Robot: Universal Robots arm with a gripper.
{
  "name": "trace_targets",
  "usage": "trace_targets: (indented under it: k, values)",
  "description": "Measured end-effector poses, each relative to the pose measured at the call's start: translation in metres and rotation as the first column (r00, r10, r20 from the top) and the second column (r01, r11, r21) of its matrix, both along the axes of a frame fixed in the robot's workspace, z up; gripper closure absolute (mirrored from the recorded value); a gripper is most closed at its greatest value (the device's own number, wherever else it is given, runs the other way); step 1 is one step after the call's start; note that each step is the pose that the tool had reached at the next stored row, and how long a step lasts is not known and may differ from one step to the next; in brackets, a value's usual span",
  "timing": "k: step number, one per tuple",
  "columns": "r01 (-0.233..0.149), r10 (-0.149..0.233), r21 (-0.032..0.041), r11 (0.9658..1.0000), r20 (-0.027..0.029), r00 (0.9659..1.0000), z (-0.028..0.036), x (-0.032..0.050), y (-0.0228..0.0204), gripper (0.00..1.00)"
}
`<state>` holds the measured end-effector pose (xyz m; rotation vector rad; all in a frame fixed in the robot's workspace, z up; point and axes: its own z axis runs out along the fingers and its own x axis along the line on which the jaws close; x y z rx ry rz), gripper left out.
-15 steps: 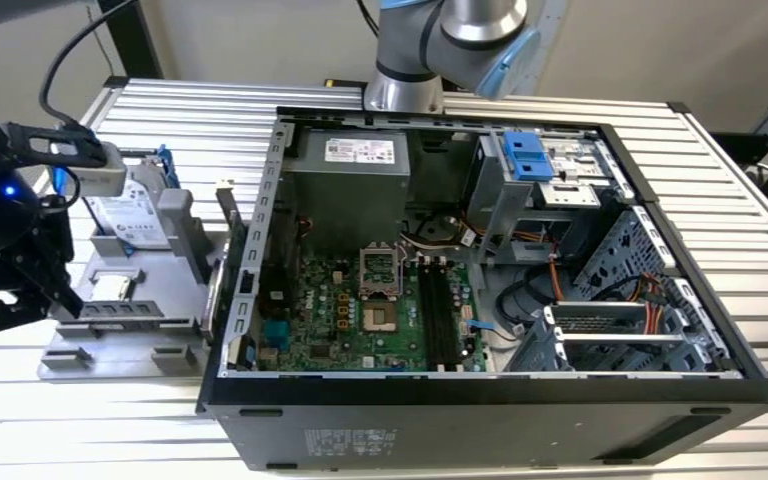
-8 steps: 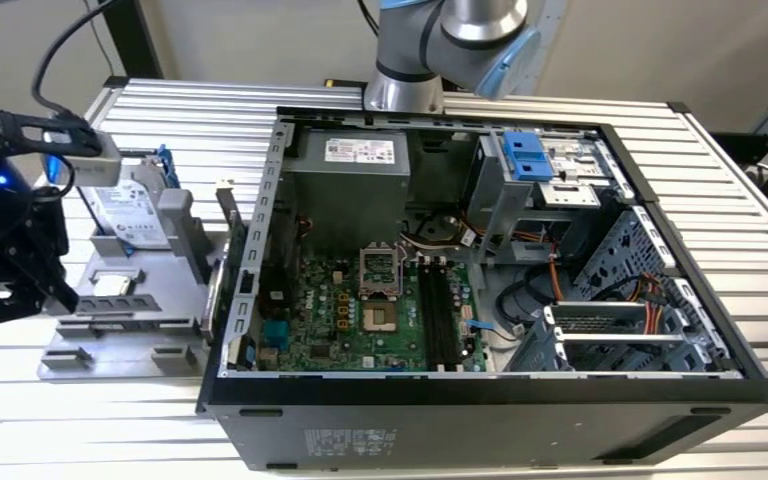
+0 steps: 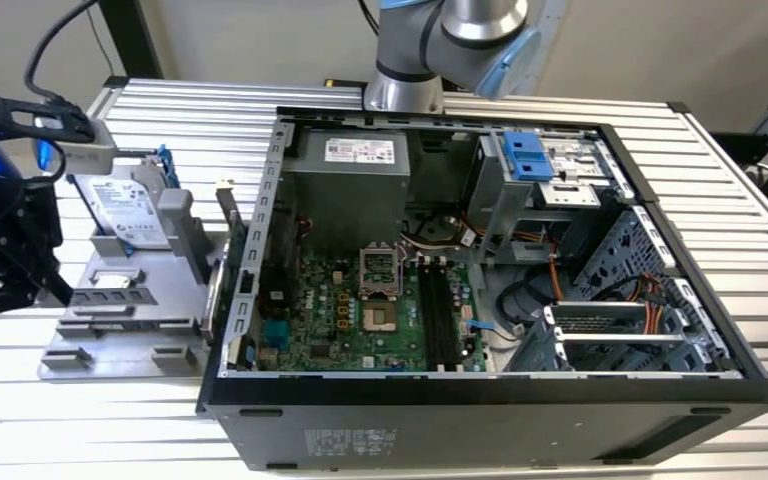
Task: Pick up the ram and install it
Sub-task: 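Pick up the ram and move it above insertion slot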
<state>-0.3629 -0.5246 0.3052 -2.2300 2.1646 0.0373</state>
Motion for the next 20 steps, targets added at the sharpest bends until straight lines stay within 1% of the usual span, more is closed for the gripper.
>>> trace_targets:
  k: [4, 20]
  values:
    - [0.0, 0.0, 0.0, 1.0, 0.0, 1.0, 0.0067, 0.0, 0.0, 1.0]
    - [0.0, 0.0, 0.0, 1.0, 0.0, 1.0, 0.0374, 0.0, 0.0, 1.0]
